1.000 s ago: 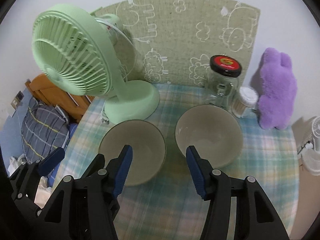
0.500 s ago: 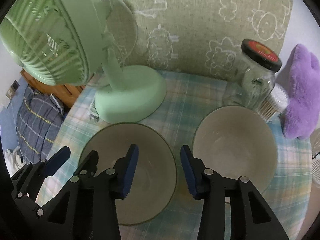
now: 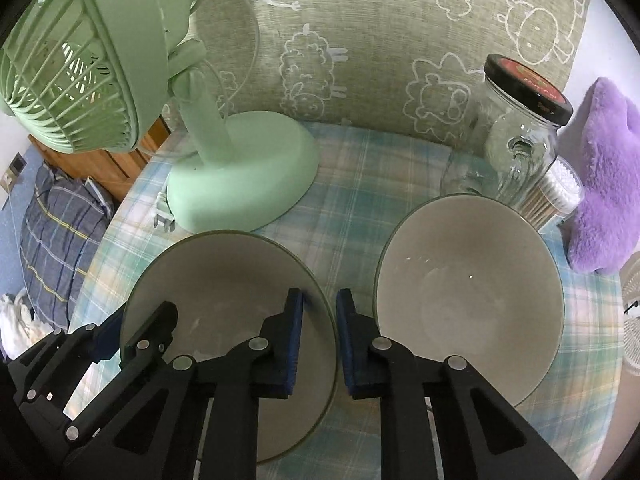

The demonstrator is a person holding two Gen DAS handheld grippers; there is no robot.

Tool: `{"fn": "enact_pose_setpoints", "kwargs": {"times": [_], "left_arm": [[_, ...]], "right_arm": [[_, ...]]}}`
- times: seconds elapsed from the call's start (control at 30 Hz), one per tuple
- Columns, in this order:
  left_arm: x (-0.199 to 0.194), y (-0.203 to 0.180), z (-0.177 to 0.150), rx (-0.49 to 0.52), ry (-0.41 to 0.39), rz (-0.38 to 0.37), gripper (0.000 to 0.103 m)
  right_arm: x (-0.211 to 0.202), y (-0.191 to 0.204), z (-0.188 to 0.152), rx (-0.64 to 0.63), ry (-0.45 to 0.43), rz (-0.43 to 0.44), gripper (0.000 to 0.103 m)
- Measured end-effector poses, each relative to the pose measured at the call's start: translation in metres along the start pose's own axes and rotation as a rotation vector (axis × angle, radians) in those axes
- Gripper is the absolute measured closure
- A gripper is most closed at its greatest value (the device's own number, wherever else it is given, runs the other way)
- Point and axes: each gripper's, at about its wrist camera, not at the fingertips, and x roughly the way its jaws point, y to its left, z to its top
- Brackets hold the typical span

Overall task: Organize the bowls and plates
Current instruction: 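Lift the held grey-green bowl with both grippers and carry it toward the plate stack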

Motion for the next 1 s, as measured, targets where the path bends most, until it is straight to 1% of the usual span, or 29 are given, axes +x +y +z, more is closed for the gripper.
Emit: {"fn": "enact_pose_setpoints", "kwargs": {"times": [0.27, 0.57, 0.73, 1.0], "left_arm": [[-0.013, -0.001, -0.018, 0.006, 0.015, -0.009, 0.086], [-0.039, -0.004, -0.051, 0.027, 0.033, -0.034, 0.086], [-0.060, -0.006, -0.068, 0.050, 0.029, -0.053, 0.086], [-0.098, 0.001, -0.091, 0.076, 0.012, -0.083, 0.086]], "right_arm": [[-0.013, 0.001, -0.015, 0.004, 0.016, -0.007, 0.083], [-0.039, -0.002, -0.050, 0.024, 0.037, -0.025, 0.083], [-0.063, -0.005, -0.070, 0.043, 0.037, -0.047, 0.083], [-0.105, 0.001, -0.100, 0.078, 0.030, -0.071, 0.083]]}}
